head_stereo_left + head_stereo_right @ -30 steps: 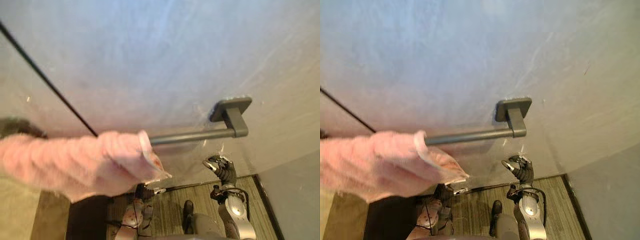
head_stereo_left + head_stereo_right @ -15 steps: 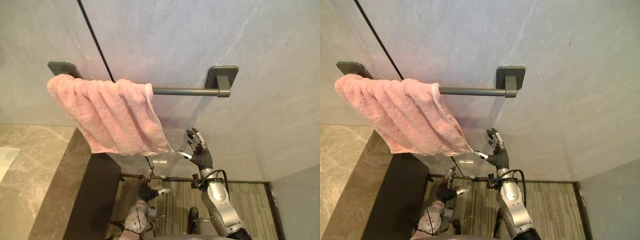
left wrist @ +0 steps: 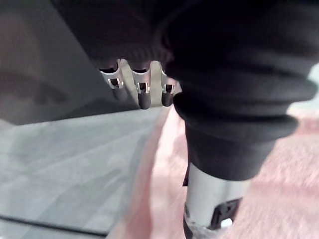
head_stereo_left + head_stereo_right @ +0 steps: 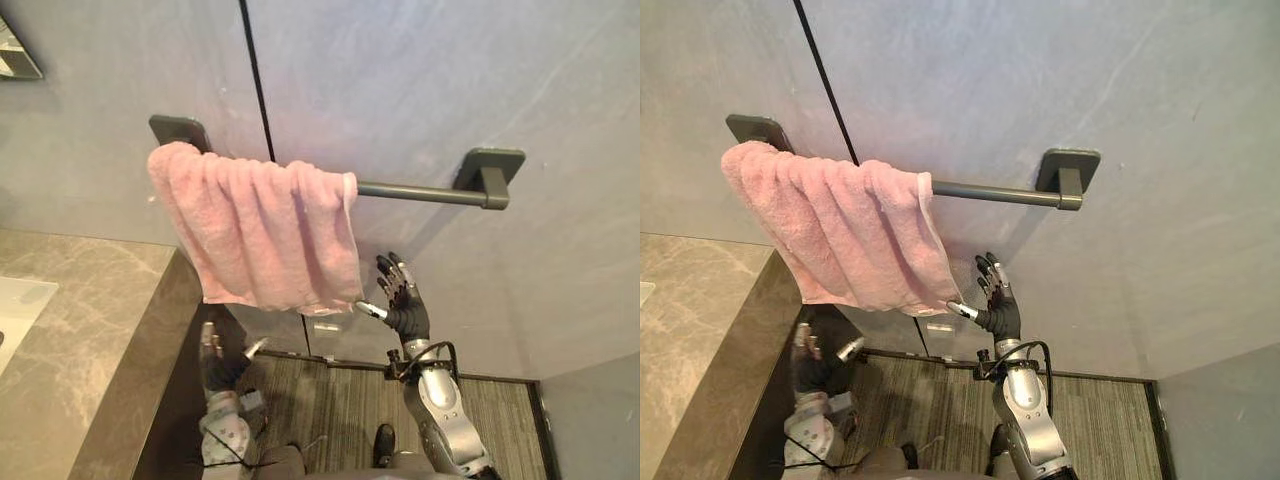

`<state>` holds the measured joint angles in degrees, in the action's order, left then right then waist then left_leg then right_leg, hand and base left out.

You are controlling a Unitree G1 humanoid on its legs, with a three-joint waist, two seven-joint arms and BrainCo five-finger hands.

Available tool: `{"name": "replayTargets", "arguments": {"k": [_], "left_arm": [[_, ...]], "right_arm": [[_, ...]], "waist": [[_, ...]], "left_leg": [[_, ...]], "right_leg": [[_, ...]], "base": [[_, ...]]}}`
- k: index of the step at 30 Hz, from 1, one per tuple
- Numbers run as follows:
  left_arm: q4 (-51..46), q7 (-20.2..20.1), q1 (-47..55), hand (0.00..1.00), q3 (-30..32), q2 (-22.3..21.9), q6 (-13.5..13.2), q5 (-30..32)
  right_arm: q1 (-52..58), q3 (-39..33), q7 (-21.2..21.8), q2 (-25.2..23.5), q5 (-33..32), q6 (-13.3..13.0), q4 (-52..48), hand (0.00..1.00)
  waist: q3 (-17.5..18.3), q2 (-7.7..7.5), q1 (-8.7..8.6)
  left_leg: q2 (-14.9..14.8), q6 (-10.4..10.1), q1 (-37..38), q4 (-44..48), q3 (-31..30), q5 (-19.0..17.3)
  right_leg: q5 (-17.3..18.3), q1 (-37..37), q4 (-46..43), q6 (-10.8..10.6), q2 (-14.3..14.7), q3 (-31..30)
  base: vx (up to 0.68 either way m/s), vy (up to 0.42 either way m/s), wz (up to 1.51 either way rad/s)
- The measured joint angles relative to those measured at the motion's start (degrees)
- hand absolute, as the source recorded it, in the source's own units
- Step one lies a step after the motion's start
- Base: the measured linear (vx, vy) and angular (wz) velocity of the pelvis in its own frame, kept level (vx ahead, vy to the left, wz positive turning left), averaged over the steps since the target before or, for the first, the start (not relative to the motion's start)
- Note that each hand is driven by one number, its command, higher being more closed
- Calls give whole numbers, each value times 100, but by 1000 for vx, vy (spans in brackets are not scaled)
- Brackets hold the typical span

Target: Organize washtable

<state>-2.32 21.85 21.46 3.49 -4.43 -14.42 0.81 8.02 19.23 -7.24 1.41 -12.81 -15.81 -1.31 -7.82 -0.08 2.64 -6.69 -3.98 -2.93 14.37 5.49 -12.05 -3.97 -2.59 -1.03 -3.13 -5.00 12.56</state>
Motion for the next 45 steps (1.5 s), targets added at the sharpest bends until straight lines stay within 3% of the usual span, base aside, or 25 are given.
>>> {"name": "replayTargets", "arguments": {"k": [4, 9, 15, 17, 24, 28, 32, 33, 39, 44, 45], "left_arm": [[-589, 426, -7, 0, 467, -22, 12, 385], [-1092, 503, -105, 0, 628, -13, 83, 491], [-1209, 665, -607, 0, 731, 47, 288, 636], [-1221, 547, -693, 0, 726, 49, 294, 555], [-1228, -521, -920, 0, 330, 178, 300, -1193], [-1212, -746, -1164, 0, 139, 457, 301, -1636], [-1117, -938, -1238, 0, 49, 653, 296, -2056], [-1070, -947, -1285, 100, 51, 706, 296, -2182], [-1022, -1060, -1613, 100, -293, 962, 294, -2558], [-1021, -986, -1906, 100, -358, 922, 242, -2617], [-1021, -910, -1912, 100, -332, 922, 207, -2617]], "right_arm": [[70, 142, 121, 5, -13, 1, -25, 0], [-141, 464, 262, -14, -69, 17, -54, 0], [-372, 626, 373, -88, -125, 60, -187, 0], [-373, 649, 391, -87, -135, 99, -188, 0], [-548, 810, 623, 1, -361, 280, -225, 0], [-1013, 1124, 647, 18, -449, 339, -194, 0], [-1392, 1354, 715, 11, -646, 341, -152, 0], [-1502, 1468, 755, 7, -754, 343, -106, 0], [-2011, 1970, 869, -150, -1473, 345, 276, 0], [-2556, 2223, 847, -444, -1916, 317, 706, 0], [-2601, 2270, 840, -448, -1930, 317, 785, 100]], "waist": [[16, -66, -11], [62, -172, -9], [78, -196, -29], [78, -196, -31], [125, -189, -82], [195, -157, -169], [269, -137, -142], [302, -123, -140], [326, -82, -146], [365, -24, -151], [395, 21, -139]], "left_leg": [[60, 22, 224, -190, -33, 35], [79, 15, 367, -371, -18, 81], [82, 11, 492, -541, 95, 171], [89, 9, 550, -621, 126, 197], [118, 2, 750, -857, 251, 306], [123, 11, 765, -917, 266, 348], [145, 12, 793, -1049, 263, 438], [152, 14, 776, -1052, 264, 450], [177, 10, 861, -1264, 262, 610], [167, -6, 942, -1452, 278, 705], [167, -16, 968, -1459, 281, 733]], "right_leg": [[9, 182, 85, -13, -23, 9], [9, 252, 127, -14, -27, -1], [9, 248, 127, -13, -21, -81], [9, 248, 128, -13, -20, -115], [-15, 248, 195, -15, -15, -180], [-47, 252, 240, -12, -17, -186], [-99, 249, 289, -3, -23, -185], [-134, 250, 334, 1, -24, -182], [-179, 255, 334, 19, -42, -170], [-189, 244, 339, 20, -8, -171], [-191, 246, 341, 21, -6, -173]], "base": [[47, 20, 3], [6, 1, 0], [1, -4, -6], [5, -5, -12], [26, -1, -7], [9, 1, -1], [-5, -1, 1], [0, 0, 0], [-49, -10, 1], [-45, -20, -4], [0, 0, 0]]}}
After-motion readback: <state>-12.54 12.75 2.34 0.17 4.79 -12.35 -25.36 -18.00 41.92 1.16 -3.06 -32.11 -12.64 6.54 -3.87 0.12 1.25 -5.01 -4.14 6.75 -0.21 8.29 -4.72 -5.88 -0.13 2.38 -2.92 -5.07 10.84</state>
